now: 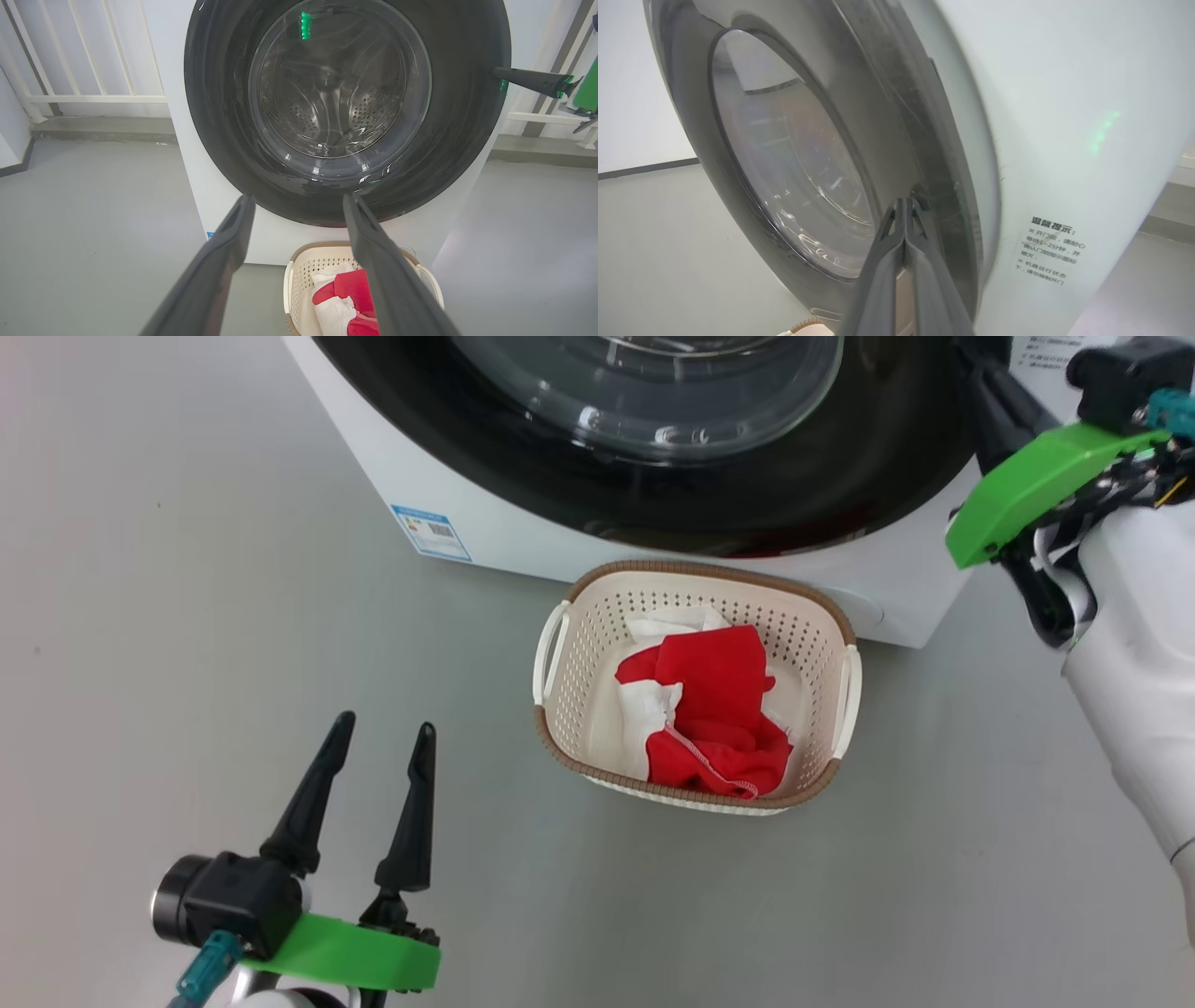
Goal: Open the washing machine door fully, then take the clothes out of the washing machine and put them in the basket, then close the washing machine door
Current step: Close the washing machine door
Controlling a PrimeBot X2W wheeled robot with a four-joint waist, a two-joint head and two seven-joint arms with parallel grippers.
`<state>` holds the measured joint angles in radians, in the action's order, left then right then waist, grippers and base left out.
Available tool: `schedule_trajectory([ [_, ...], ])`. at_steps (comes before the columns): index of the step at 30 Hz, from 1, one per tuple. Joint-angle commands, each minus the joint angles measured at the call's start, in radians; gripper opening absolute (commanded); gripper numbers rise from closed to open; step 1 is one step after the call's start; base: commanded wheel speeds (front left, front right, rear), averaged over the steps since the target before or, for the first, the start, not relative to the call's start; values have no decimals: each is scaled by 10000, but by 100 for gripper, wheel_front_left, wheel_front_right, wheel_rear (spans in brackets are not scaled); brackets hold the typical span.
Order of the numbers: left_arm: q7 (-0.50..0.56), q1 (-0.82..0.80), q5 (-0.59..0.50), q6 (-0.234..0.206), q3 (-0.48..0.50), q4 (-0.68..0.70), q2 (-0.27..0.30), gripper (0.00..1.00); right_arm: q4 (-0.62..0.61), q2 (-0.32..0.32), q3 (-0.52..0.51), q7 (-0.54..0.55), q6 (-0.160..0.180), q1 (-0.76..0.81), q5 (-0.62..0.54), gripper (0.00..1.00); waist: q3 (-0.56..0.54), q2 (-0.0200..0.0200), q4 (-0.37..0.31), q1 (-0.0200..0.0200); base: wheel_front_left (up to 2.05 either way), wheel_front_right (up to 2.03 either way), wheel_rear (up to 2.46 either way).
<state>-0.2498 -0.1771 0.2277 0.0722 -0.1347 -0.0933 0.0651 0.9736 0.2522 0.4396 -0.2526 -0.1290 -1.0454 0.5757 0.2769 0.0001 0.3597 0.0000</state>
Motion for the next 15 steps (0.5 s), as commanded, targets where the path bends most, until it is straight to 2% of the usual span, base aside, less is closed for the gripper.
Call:
schedule_trajectory([
  [1, -120, -297, -149, 76, 285, 294, 92, 100, -146, -44, 111, -90, -17, -258, 233, 0, 273, -1, 64, 0, 0, 0, 0],
  [15, -120, -706, -356, 76, 123, 205, -50, 100, 159, 203, 371, -91, -17, -1109, 719, 0, 707, -1, 75, 0, 0, 0, 0],
])
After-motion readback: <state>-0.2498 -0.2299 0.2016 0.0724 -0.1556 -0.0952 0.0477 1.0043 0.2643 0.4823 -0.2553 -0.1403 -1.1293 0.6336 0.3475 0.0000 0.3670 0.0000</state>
